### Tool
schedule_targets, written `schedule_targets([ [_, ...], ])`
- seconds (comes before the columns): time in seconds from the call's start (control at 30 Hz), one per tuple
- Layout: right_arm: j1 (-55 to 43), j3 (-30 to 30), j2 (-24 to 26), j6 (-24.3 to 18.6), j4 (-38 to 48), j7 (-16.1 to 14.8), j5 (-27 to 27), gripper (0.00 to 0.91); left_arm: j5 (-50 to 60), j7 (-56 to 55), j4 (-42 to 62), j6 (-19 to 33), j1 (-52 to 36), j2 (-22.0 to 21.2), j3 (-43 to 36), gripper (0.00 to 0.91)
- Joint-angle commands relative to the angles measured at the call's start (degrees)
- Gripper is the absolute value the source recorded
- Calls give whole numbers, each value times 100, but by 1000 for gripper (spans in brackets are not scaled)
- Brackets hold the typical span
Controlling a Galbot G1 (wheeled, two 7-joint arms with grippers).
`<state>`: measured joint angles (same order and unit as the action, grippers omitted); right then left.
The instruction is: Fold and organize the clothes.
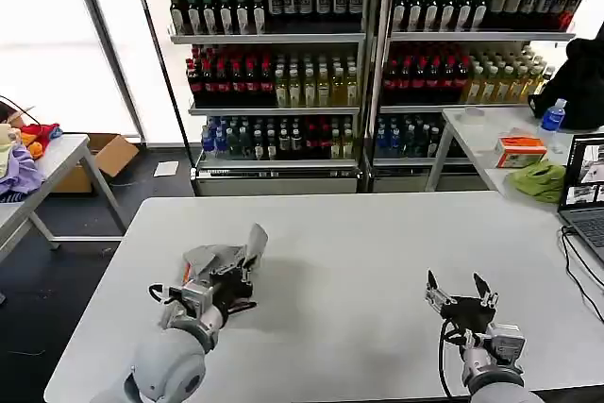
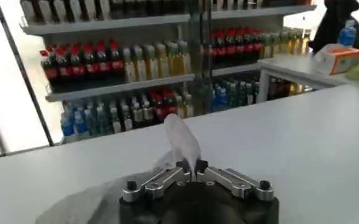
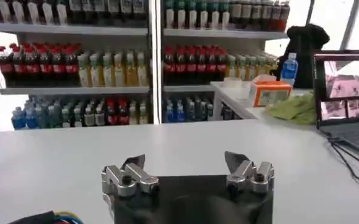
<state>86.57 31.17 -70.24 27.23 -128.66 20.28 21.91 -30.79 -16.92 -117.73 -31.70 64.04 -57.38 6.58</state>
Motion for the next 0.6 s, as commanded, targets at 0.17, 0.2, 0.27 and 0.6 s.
schedule_targets([
  [0.17, -205, -401, -38, 18, 186, 60, -148, 907, -929, -34, 304, 640, -461, -484, -689, 907],
  [0.2, -230, -449, -24, 67, 198, 68, -120, 907, -1027, -25, 302, 699, -474, -534, -690, 907],
  [0.27, -310, -566, 25, 92, 218, 59, 67, 907, -1504, -69, 182, 847, -500, -728, -658, 907],
  [0.6, -1160, -1101, 136, 178, 463, 522, 2710, 907, -1547, -464, 151, 698, -338, -571, 138, 907],
])
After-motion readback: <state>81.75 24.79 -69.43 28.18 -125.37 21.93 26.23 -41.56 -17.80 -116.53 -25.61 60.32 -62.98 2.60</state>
